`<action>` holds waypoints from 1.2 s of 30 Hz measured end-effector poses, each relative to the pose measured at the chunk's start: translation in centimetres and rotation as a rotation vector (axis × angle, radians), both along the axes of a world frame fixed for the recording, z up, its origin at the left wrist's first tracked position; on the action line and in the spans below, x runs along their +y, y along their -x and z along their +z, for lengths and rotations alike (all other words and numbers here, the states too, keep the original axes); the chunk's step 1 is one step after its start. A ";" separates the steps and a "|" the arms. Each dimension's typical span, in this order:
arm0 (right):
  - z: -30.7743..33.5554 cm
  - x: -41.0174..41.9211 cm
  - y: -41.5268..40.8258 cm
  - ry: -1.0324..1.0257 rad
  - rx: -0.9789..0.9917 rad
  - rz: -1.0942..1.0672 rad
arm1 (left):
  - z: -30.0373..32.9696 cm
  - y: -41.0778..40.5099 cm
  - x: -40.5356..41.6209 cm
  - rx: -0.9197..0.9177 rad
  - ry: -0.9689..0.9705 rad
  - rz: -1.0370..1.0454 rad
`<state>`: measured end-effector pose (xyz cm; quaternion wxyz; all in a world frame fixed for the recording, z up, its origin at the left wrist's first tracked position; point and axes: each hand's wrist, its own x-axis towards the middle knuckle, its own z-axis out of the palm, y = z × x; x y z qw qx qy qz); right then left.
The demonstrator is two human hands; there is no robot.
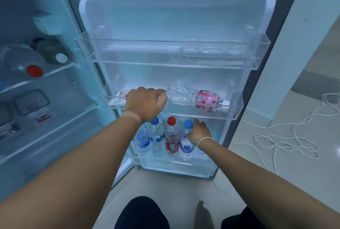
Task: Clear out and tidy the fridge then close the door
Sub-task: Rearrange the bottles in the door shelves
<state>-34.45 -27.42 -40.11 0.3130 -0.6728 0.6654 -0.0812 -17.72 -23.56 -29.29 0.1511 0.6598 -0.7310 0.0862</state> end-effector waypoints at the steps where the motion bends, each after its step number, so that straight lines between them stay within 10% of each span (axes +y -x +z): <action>1: 0.9 0.4 0.2 -0.019 0.084 0.069 | 0.0 0.0 0.0 0.000 -0.001 -0.003; 6: 8.2 3.7 0.6 -0.220 0.358 0.441 | -0.1 -0.1 -0.1 0.000 -0.007 -0.008; 9: 13.4 5.2 1.4 -0.276 0.178 0.517 | -0.3 -0.2 -0.1 -0.007 0.025 -0.014; 15: 19.4 4.5 3.5 0.137 -0.261 0.281 | -0.2 -0.3 0.1 -0.016 0.049 -0.022; 18: 17.6 2.8 4.0 0.446 -0.036 0.221 | -0.1 -0.1 0.2 -0.010 0.037 -0.013; 25: 16.0 1.2 5.2 0.115 -0.008 0.168 | -0.2 -0.3 0.0 -0.024 0.019 0.018; 36: 16.4 1.9 6.8 0.347 -0.249 -0.017 | -0.2 -0.4 0.0 -0.039 0.020 0.016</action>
